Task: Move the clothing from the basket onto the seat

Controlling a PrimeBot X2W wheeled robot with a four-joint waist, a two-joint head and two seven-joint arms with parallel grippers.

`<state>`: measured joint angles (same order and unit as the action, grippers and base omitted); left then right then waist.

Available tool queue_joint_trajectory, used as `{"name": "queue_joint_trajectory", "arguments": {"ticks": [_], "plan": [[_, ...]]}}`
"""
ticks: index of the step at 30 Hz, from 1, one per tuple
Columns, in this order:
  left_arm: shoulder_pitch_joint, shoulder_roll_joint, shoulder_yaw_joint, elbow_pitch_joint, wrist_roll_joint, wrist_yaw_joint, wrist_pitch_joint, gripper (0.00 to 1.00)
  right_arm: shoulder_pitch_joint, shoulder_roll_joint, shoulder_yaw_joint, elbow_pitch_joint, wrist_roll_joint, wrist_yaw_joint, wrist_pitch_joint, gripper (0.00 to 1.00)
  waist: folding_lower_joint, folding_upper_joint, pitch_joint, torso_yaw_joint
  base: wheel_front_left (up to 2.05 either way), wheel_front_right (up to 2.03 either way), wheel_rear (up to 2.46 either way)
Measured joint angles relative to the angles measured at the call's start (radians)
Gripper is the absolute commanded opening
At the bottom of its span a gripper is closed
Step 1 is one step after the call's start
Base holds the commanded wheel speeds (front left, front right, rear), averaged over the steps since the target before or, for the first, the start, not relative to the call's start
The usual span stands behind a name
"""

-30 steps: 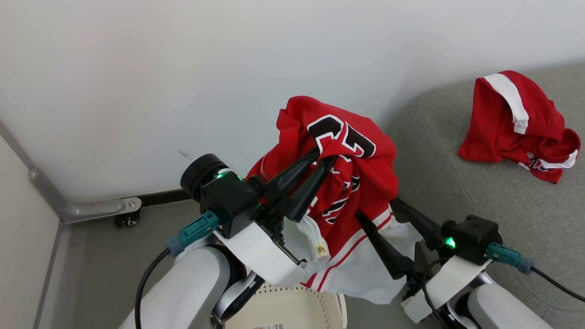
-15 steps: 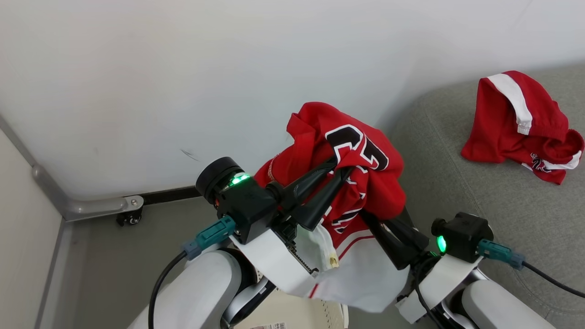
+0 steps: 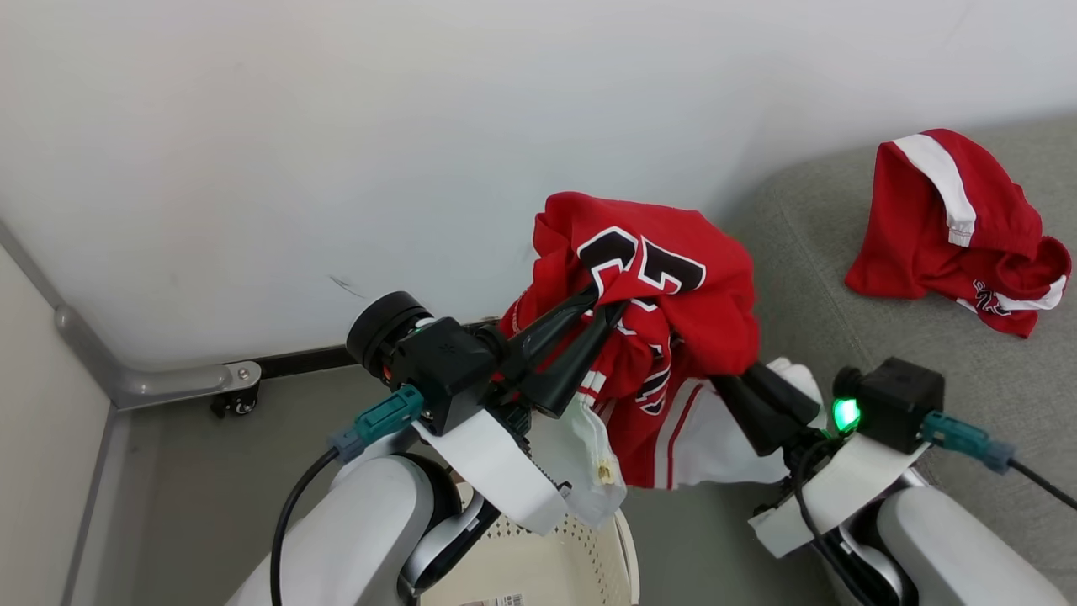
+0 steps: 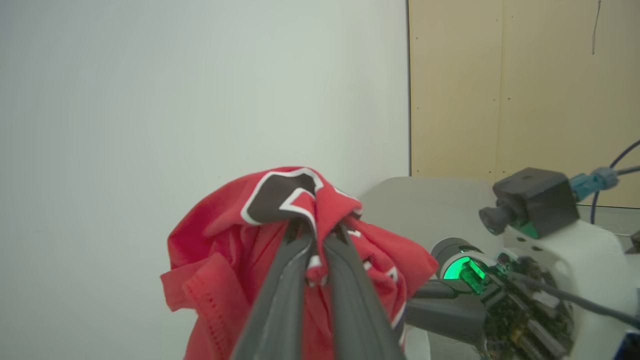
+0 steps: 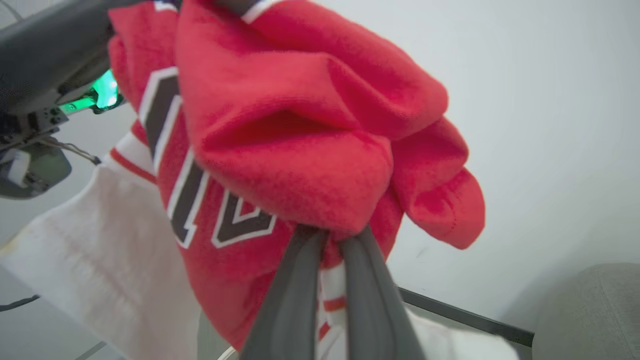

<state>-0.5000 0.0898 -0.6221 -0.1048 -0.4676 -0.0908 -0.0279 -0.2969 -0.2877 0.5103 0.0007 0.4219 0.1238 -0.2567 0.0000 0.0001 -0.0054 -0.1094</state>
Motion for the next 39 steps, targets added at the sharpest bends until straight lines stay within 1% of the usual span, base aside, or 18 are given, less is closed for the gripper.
{"name": "queue_joint_trajectory", "arguments": {"ticks": [1, 2, 3, 4, 15, 21, 31, 39], "plan": [[0.0, 0.0, 0.0, 0.001, 0.0, 0.0, 0.0, 0.51, 0.0, 0.0, -0.012, -0.005, -0.001, 0.0, 0.0, 0.0, 0.0, 0.0, 0.0, -0.001, 0.0, 0.0, 0.0], [0.001, 0.001, 0.0, 0.003, 0.0, 0.0, 0.0, 0.61, 0.0, 0.0, -0.023, -0.011, -0.001, 0.0, 0.0, 0.0, 0.0, 0.0, 0.0, -0.002, 0.0, 0.0, 0.0], [0.001, 0.002, 0.0, 0.004, 0.0, 0.0, 0.0, 0.89, 0.0, 0.001, -0.033, -0.016, -0.001, 0.0, 0.0, 0.0, 0.0, 0.0, 0.0, -0.003, 0.0, 0.0, 0.0], [0.003, 0.002, 0.001, 0.006, -0.001, 0.0, 0.0, 1.0, 0.0, 0.001, -0.042, -0.021, -0.001, 0.0, 0.0, 0.0, 0.0, 0.0, 0.0, -0.005, 0.0, 0.0, 0.0], [0.025, 0.004, 0.007, 0.015, -0.017, 0.009, 0.0, 1.0, 0.002, 0.003, -0.122, -0.053, -0.035, 0.0, 0.0, 0.0, 0.0, 0.0, 0.001, -0.02, 0.0, 0.0, 0.0], [0.029, 0.004, 0.006, 0.015, -0.024, 0.009, 0.0, 1.0, 0.007, 0.006, -0.141, -0.06, -0.044, 0.0, 0.0, 0.0, 0.0, 0.0, 0.004, -0.028, 0.0, 0.0, 0.0], [0.031, 0.005, 0.006, 0.015, -0.024, 0.009, 0.0, 1.0, 0.018, 0.009, -0.147, -0.076, -0.054, 0.0, 0.0, 0.0, 0.0, 0.0, 0.02, -0.051, 0.0, 0.0, 0.0], [0.031, 0.006, 0.006, 0.014, -0.024, 0.01, 0.0, 1.0, 0.027, 0.009, -0.186, -0.092, -0.073, 0.0, 0.0, 0.0, 0.0, 0.0, 0.033, -0.079, 0.0, 0.0, 0.0]]}}
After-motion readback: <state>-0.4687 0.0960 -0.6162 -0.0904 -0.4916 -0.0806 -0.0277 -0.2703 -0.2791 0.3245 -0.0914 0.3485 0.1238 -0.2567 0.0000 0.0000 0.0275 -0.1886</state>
